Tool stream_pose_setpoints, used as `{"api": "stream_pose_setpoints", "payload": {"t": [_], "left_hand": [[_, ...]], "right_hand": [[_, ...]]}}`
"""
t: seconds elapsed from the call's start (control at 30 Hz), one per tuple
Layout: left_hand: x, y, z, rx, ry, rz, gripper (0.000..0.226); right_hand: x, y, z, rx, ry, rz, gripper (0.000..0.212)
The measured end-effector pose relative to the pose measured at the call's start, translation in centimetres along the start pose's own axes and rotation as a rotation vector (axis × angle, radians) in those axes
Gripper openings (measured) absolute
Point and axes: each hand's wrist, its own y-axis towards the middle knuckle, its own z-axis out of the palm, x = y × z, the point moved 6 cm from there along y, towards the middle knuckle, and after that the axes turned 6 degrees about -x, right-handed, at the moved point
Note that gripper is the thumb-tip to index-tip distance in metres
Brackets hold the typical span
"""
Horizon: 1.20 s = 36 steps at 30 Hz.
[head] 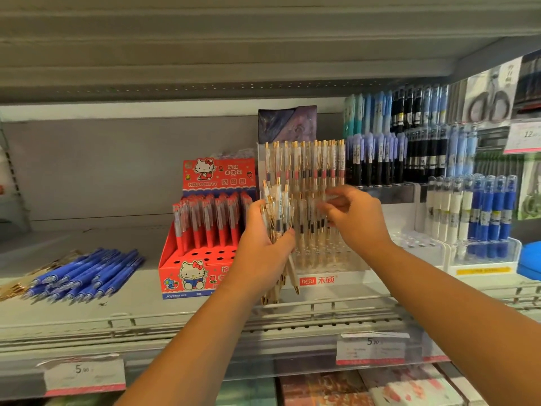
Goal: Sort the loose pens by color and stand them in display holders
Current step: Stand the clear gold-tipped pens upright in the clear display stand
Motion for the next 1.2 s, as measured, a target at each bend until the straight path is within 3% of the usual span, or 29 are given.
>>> {"api": "stream_pose_setpoints", "payload": {"t": [0.2, 0.37, 0.47, 0.57, 0.63, 0.77, 1.2], "left_hand": [[0.1, 0.1, 0.1, 0.009, -0.005, 0.023, 0.046], [0.1, 0.0, 0.3, 0.04, -0.005, 0.011, 0.048], [0.0, -0.2, 0.3, 0.053, 0.012, 0.019, 0.049], [-0.2, -0.2, 0.3, 0.047, -0.001, 0.025, 0.049], [-0.2, -0.1, 0.3, 0.049, -0.019, 0.024, 0.05], [-0.3, 0.0, 0.4, 0.052, -0.048, 0.05, 0.048], [-0.2, 0.2, 0.2, 0.006, 0.001, 0.078, 0.047]], "right_hand": [[-0.1, -0.3, 0.4, 0.038, -0.13, -0.033, 0.028], [0.1, -0.8, -0.2, 0.089, -0.249, -0.057, 0.039], [0.3, -1.1, -0.7, 0.044, -0.299, -0.05, 0.039], [1.8, -1.8, -1.2, 0.015, -0.119, -0.102, 0.025], [3.2, -2.4, -0.9, 0.111, 0.092, -0.133, 0.015], [3.9, -4.0, 1.3, 0.386, 0.436, 0.145, 0.017], [4.0, -4.8, 0.9, 0.328, 0.58, 0.238, 0.013]]}}
